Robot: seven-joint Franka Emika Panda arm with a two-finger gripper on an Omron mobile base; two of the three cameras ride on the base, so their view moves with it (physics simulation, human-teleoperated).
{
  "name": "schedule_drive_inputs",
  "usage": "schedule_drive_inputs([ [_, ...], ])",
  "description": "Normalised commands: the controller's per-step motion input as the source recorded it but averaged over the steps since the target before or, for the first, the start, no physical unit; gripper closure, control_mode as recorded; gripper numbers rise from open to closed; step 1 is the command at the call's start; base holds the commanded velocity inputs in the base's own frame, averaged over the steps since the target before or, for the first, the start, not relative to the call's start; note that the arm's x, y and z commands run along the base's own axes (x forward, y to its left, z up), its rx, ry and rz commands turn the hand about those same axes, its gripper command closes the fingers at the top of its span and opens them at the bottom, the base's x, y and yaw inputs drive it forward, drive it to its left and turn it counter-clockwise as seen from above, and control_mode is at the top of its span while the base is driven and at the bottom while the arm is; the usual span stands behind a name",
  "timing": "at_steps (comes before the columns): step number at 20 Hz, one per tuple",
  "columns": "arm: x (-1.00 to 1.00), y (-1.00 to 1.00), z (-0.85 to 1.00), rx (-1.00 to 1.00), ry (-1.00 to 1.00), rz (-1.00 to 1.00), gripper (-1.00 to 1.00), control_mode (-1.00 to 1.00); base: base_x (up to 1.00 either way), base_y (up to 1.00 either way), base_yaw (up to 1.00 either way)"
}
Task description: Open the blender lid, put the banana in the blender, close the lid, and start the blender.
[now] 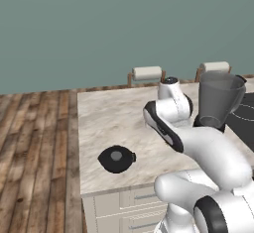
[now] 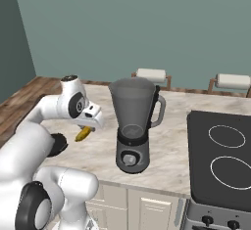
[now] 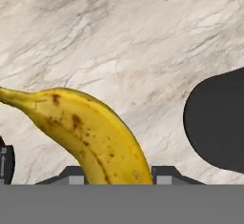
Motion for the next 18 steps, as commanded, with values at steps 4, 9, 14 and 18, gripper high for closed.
schedule_drive_inputs([
  [4,0.00,-0.05,1.00,0.05,-0.14,0.00,1.00,-1.00,0.00,0.00,0.00],
  [9,0.00,-0.11,1.00,0.03,-0.15,0.00,1.00,-1.00,0.00,0.00,0.00],
  [14,0.00,-0.20,0.99,0.01,-0.15,0.00,1.00,-1.00,0.00,0.00,0.00],
  [18,0.00,-0.31,0.86,0.01,-0.18,0.00,1.00,-1.00,0.00,0.00,0.00],
])
